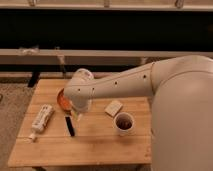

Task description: Knock the eraser over

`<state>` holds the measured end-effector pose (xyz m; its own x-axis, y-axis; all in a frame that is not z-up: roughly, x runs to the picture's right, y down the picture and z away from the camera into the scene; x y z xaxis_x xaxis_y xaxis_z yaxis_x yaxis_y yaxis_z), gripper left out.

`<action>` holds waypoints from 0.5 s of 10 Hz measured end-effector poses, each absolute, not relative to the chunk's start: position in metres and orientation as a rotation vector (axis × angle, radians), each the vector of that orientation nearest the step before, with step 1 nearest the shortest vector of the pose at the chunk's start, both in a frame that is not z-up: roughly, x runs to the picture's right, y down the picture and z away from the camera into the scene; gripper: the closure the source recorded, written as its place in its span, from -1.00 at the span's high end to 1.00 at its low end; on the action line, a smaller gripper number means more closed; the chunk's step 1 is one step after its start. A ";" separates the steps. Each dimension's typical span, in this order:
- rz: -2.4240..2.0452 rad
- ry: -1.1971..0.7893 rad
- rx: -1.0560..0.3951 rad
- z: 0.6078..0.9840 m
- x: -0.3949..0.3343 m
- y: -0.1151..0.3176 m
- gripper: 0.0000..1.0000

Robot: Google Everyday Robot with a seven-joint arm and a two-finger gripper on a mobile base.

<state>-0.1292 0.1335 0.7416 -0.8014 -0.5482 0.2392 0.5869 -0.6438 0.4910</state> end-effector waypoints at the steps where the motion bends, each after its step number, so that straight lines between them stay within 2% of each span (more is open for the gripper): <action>1: -2.401 -0.745 -0.088 0.742 -0.134 0.137 0.23; 5: -2.445 -0.730 -0.093 0.749 -0.146 0.150 0.23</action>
